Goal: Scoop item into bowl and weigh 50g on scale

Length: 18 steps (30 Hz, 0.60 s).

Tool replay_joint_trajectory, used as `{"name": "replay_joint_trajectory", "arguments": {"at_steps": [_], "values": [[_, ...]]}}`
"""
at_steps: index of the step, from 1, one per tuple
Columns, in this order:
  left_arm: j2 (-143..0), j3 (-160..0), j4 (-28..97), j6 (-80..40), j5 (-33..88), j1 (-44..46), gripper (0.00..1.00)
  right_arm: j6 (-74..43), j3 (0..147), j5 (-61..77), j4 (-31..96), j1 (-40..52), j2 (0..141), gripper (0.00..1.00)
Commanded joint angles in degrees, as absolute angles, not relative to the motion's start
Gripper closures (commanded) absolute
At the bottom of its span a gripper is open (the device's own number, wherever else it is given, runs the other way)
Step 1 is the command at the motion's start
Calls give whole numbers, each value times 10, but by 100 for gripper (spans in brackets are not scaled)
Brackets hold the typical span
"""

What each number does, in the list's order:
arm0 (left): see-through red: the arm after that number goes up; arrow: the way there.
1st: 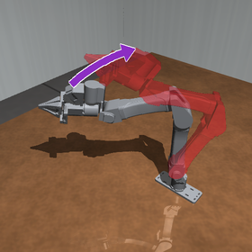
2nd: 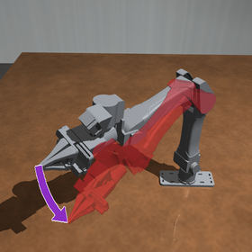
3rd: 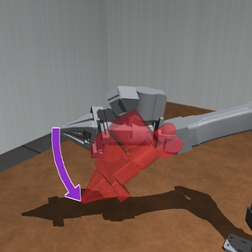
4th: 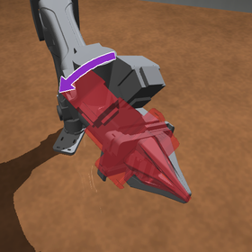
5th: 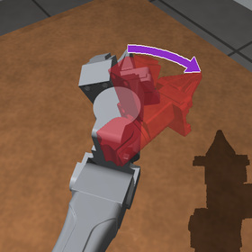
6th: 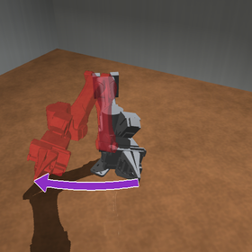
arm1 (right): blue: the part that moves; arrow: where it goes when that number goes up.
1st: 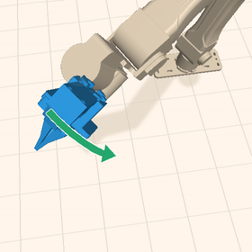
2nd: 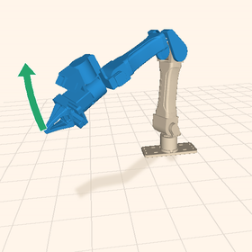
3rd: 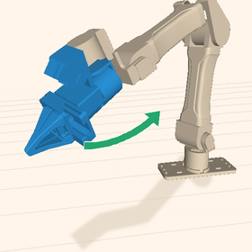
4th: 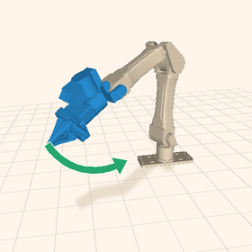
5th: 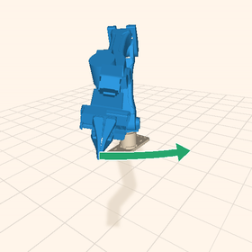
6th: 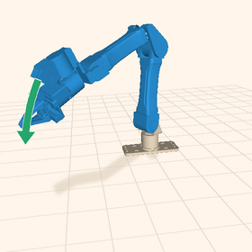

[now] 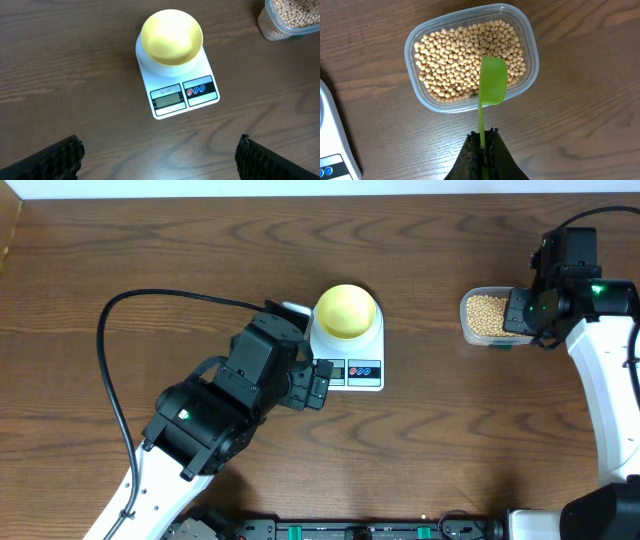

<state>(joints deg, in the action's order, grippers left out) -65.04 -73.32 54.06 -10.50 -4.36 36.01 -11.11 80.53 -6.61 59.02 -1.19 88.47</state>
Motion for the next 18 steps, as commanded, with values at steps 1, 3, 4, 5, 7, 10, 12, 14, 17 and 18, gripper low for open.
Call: {"name": "replay_joint_trajectory", "arguments": {"at_steps": [1, 3, 4, 5, 7, 10, 12, 14, 17, 18], "values": [[-651, -745, 544, -102, -38, 358, 1, -120, 816, -65, 589, -7, 883, 99], [-651, -745, 544, -102, -39, 358, 1, -120, 816, -65, 589, -7, 883, 99], [-651, -745, 544, -102, -39, 358, 1, -120, 816, -65, 589, -7, 883, 99], [-651, -745, 544, -102, -38, 358, 1, -122, 816, -65, 589, -7, 883, 99], [-651, -745, 544, -102, -39, 358, 1, -124, 816, -65, 589, -7, 883, 99], [-651, -745, 544, -102, -38, 358, 1, -124, 816, -66, 589, -7, 883, 99], [-651, -745, 543, -102, -42, 358, 1, -124, 816, -68, 589, -7, 883, 99], [-651, -745, 542, -102, -47, 358, 1, -128, 816, -70, 589, -7, 883, 99], [-658, -736, 520, -102, -52, 358, 1, -128, 816, -70, 588, -7, 883, 99], [-663, -730, 519, -102, -52, 358, 1, -128, 816, -70, 587, -7, 883, 99]]}}
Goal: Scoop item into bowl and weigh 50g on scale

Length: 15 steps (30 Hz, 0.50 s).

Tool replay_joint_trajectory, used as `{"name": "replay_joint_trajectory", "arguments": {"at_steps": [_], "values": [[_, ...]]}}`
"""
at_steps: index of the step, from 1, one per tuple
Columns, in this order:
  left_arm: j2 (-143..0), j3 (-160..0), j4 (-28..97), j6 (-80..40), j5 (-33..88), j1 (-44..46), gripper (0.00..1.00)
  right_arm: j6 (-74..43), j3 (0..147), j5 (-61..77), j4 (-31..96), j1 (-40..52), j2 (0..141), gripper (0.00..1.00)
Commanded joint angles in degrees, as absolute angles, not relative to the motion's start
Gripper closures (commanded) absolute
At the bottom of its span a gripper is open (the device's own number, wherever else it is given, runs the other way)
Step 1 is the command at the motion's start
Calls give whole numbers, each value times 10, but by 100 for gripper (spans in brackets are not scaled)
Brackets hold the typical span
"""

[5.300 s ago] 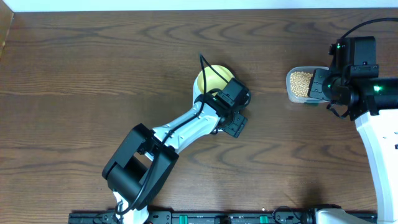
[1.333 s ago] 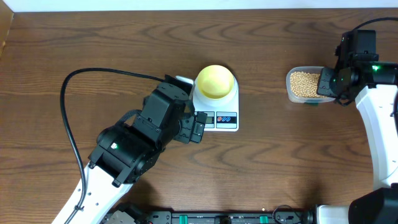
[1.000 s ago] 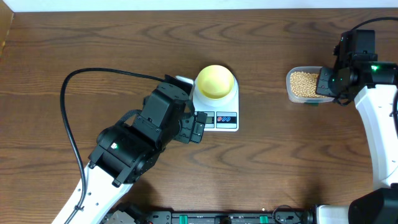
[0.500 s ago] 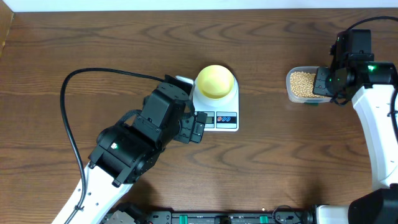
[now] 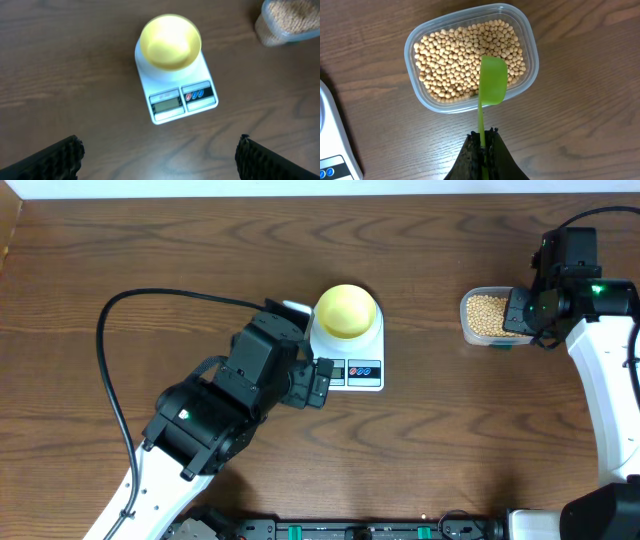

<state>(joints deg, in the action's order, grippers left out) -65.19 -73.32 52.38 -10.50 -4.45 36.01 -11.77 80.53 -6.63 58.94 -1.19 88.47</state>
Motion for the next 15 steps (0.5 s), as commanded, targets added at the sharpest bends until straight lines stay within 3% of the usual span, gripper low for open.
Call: {"name": "replay_joint_trajectory", "arguments": {"at_steps": [1, 9, 15], "values": [[-672, -723, 520, -102, -52, 358, 1, -129, 816, -70, 585, -7, 883, 99], [-818, -706, 498, -102, -36, 358, 1, -133, 816, -70, 580, -6, 883, 99], [-945, -706, 466, -58, 123, 358, 1, -133, 816, -70, 575, -6, 883, 99]]}}
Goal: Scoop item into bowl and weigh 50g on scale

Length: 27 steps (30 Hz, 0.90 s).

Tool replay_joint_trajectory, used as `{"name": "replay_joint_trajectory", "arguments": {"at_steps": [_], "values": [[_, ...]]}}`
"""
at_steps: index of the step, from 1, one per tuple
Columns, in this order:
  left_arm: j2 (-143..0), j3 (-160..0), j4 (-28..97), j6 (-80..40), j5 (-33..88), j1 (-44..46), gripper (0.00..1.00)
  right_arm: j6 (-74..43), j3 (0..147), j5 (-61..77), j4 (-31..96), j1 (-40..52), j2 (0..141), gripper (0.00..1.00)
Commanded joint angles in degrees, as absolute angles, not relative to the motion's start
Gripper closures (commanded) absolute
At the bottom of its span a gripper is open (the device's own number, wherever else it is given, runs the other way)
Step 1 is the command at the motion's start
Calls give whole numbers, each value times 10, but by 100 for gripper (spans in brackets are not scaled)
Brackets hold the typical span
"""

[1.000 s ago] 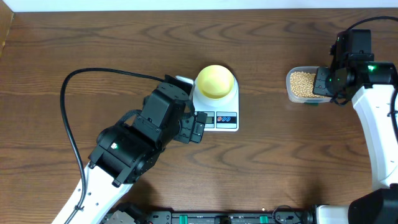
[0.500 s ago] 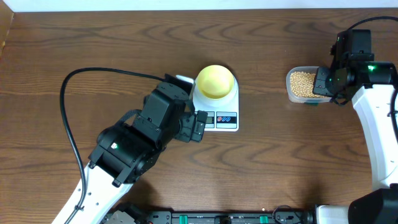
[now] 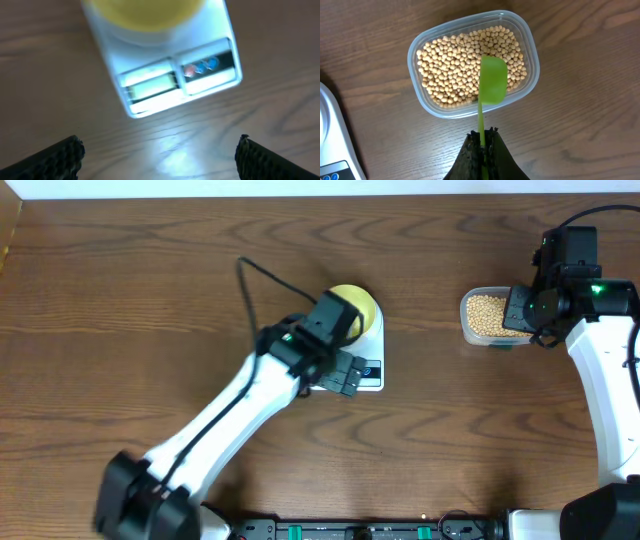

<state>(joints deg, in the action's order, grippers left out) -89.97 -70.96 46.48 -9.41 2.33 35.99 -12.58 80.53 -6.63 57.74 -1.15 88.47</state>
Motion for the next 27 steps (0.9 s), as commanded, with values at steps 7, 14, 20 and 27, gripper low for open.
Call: {"name": "replay_joint_trajectory", "arguments": {"at_steps": [7, 14, 20, 27], "values": [[-1022, -706, 429, 1, 150, 358, 1, -133, 816, -69, 564, -6, 883, 98], [-1051, -706, 389, 30, 189, 358, 1, -133, 816, -69, 564, -6, 883, 99], [-1051, -706, 360, 35, 191, 358, 1, -133, 816, -69, 564, -6, 883, 99], [-1056, -706, 343, 63, 216, 358, 1, -133, 816, -69, 564, -6, 883, 99]]}}
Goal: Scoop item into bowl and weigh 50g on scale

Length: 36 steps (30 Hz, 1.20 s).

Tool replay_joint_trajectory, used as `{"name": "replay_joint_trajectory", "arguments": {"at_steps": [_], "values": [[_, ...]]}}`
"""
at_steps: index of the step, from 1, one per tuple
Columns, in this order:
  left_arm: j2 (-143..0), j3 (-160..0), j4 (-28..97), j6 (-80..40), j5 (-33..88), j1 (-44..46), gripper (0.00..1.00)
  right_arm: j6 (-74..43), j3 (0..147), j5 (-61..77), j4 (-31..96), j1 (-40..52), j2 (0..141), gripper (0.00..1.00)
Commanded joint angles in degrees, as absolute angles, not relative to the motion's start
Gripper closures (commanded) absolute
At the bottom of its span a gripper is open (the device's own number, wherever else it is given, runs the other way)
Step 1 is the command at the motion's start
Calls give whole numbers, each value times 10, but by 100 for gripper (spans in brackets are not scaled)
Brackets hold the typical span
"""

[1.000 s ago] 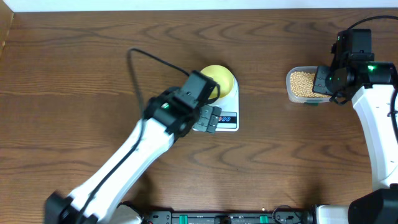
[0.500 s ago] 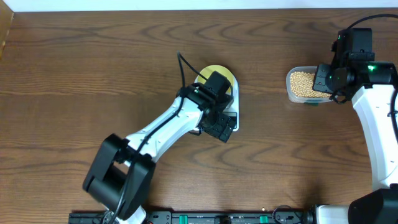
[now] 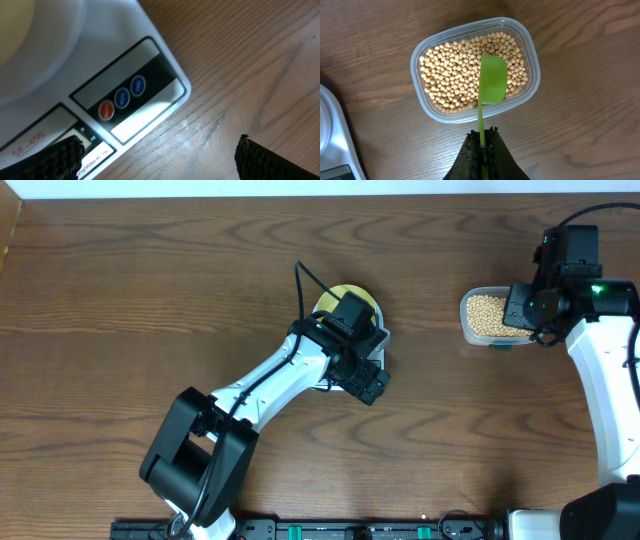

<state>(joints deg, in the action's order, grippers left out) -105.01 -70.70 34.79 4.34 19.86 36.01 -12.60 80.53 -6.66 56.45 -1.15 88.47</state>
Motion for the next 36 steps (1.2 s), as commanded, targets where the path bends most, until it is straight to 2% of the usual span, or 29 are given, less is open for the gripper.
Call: {"name": "replay_joint_trajectory", "arguments": {"at_steps": [1, 36], "values": [[-1057, -706, 342, 63, 216, 358, 1, -133, 816, -69, 565, -6, 883, 99], [-1076, -687, 305, 71, 238, 367, 1, -133, 816, -69, 566, -6, 883, 99]]}}
